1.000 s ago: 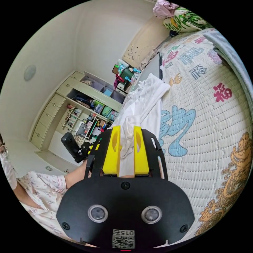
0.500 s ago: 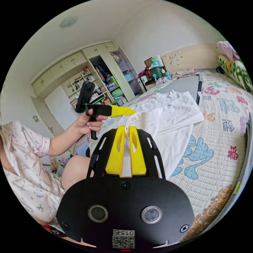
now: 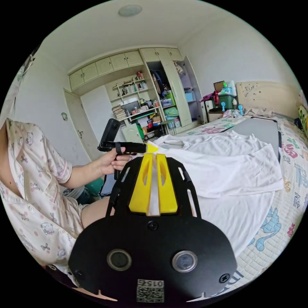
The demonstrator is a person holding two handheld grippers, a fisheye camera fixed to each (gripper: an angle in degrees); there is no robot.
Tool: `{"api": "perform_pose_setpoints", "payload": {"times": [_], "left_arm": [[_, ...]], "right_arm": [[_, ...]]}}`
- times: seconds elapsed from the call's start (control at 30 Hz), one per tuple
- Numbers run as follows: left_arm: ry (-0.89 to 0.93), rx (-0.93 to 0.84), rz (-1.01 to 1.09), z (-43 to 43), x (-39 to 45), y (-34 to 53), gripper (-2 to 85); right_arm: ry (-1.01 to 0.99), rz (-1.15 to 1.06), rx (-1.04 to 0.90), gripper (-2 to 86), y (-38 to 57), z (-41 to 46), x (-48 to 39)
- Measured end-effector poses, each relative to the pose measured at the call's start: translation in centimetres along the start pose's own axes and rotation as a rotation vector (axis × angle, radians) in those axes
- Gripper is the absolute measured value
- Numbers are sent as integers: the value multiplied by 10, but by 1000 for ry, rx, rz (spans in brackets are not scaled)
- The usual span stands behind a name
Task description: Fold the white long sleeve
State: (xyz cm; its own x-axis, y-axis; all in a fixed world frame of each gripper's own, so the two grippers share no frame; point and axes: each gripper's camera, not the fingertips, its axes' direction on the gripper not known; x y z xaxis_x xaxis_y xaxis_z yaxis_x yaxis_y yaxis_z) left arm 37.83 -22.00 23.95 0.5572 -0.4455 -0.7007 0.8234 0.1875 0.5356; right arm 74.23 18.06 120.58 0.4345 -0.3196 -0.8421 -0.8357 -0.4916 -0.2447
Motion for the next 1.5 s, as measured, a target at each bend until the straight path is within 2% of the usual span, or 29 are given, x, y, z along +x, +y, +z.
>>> {"api": "perform_pose_setpoints", "payload": {"times": [0.1,0.17,0.4,0.53,0.6,0.63,0.73,0.8,0.93,1.1,1.2,1.3,1.37,1.5], "left_arm": [[-152,85,-113,-64,-42,54,-3],[-137,120,-193,-90,-70,79,-3],[-208,43,-249,-108,-118,133,1],[-199,-34,-174,-102,-124,138,16],[-119,-137,-155,-98,-143,131,52],[-94,-130,-150,-106,-150,125,69],[-177,-83,-91,-124,-152,98,80],[-261,-61,-16,-119,-147,48,81],[-220,-66,45,-47,-149,-47,84],[-61,-194,64,159,-158,-175,105],[-96,-291,122,275,-144,-220,106],[-145,-362,126,370,-136,-246,111],[-163,-351,102,409,-135,-258,110],[-147,-318,94,474,-126,-277,103]], "right_arm": [[-8,-11,-68,-2,-25,40,-3],[18,-11,-132,-3,-44,66,3],[84,142,-142,10,-92,54,84],[172,372,-57,43,-116,-2,184],[194,498,10,56,-125,-37,238],[211,576,59,64,-130,-61,274],[252,765,146,84,-146,-111,363],[244,828,207,91,-160,-132,412],[204,933,290,105,-201,-150,521],[203,1005,245,130,-246,-139,626],[183,1018,242,112,-260,-139,678],[196,1033,239,54,-261,-144,719],[244,1037,252,20,-252,-153,738],[263,1054,308,7,-217,-171,760]]}}
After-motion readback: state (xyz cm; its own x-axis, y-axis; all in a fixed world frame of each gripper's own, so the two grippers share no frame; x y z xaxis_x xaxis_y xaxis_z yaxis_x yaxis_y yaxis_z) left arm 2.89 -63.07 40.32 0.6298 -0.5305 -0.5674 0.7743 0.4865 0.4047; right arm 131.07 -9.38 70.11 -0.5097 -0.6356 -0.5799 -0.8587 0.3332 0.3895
